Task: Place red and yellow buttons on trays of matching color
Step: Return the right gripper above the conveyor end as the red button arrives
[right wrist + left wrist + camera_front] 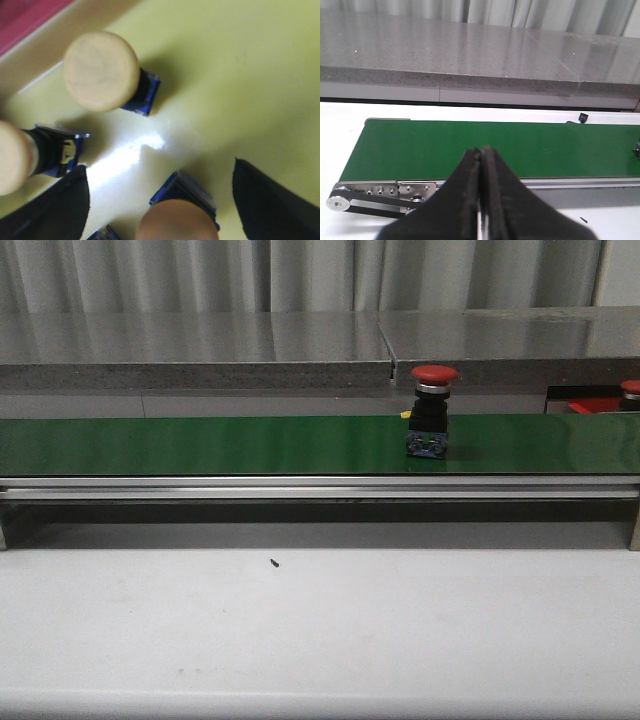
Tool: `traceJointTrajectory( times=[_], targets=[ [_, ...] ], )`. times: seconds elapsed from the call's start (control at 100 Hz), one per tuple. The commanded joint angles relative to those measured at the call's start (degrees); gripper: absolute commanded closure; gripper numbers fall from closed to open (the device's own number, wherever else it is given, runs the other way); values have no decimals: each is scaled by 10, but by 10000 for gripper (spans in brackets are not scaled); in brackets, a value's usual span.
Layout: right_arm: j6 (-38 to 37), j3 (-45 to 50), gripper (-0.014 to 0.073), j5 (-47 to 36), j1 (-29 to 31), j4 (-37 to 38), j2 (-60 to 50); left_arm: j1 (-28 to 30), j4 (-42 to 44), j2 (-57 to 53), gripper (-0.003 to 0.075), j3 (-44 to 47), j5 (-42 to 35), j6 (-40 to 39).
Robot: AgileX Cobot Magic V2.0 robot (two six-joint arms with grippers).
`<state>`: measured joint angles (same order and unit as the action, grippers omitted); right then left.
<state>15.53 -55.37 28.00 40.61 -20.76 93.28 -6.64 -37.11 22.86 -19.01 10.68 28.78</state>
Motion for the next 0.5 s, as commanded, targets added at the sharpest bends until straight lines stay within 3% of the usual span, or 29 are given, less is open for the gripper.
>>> traceJointTrajectory(
  times=[0.0, 0.1, 0.26, 0.49],
  targets=[
    [13, -14, -2, -12, -6, -11, -63, -5, -9, 3, 739, -16, -38, 1],
    [58, -14, -2, -10, -42, -12, -113, -5, -9, 3, 739, -16, -38, 1],
    [122, -14, -2, 16, -146, -12, -191, -5, -9, 3, 739, -16, -38, 1],
    [152, -14, -2, 63, -282, -12, -218, -5, -9, 3, 739, -16, -38, 1]
  ],
)
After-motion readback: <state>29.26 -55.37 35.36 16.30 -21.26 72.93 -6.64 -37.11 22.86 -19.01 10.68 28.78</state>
